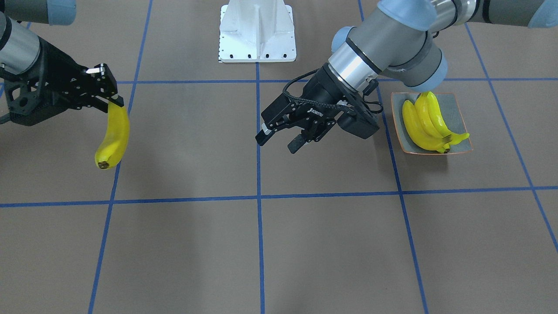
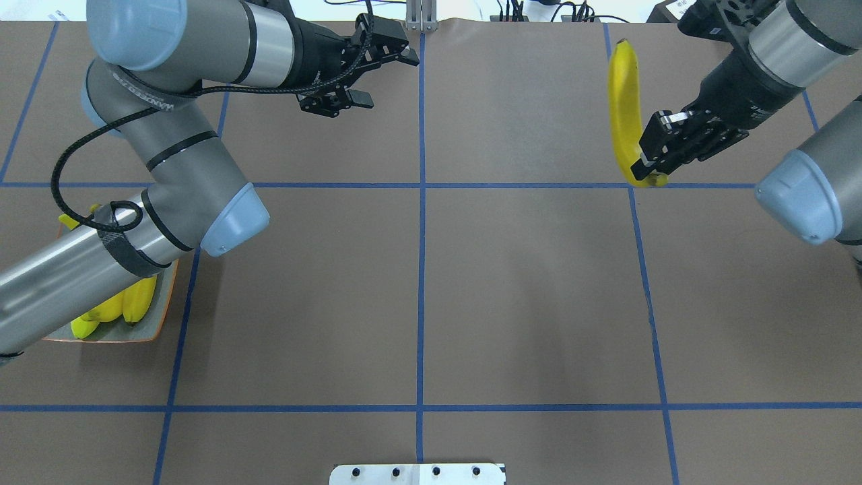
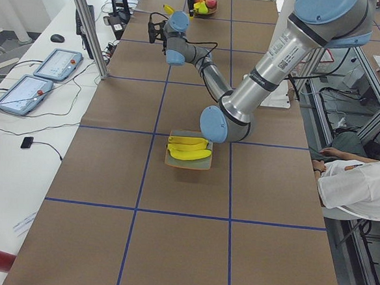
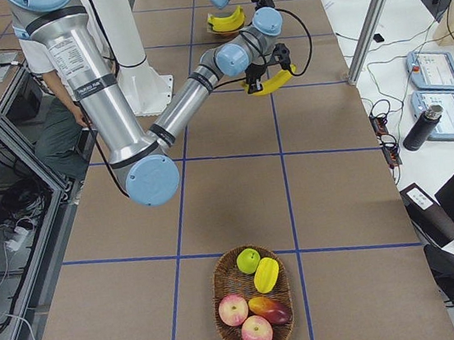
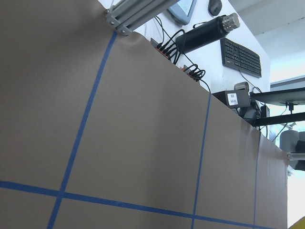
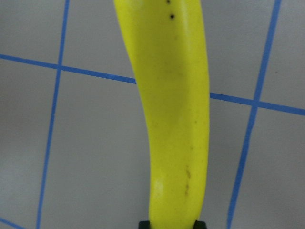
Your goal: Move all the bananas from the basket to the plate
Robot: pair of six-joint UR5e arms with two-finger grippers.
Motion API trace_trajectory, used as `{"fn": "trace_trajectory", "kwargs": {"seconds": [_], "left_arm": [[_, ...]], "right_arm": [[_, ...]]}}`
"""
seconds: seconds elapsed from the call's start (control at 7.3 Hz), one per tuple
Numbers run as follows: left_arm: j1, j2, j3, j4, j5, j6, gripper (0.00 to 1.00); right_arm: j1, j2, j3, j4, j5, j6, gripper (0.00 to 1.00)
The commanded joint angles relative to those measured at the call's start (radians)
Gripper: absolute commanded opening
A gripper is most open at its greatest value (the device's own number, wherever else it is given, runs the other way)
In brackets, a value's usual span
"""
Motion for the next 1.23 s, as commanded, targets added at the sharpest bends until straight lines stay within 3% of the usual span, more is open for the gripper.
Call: {"fn": "trace_trajectory", "kwargs": {"seconds": [0.0,0.27,0.55,1.1], "left_arm": [[0.030,-0.010,0.023,-0.099,0.029,0.000,1.00],[0.063,-0.034,0.024,-0.139,0.031,0.000,1.00],[0.090,-0.038,0.038,-0.212,0.031,-0.003,1.00],[0.111,-0.033,0.066,-0.366,0.031,-0.073,1.00]], "right_arm": [[-0.028,0.027,-0.009,0.001,0.180,0.052,0.00],[-0.037,0.077,-0.032,0.004,0.290,0.072,0.00],[-0.080,0.152,-0.051,0.008,0.305,0.150,0.00],[-0.087,0.162,-0.079,0.044,0.309,0.149,0.00]]}}
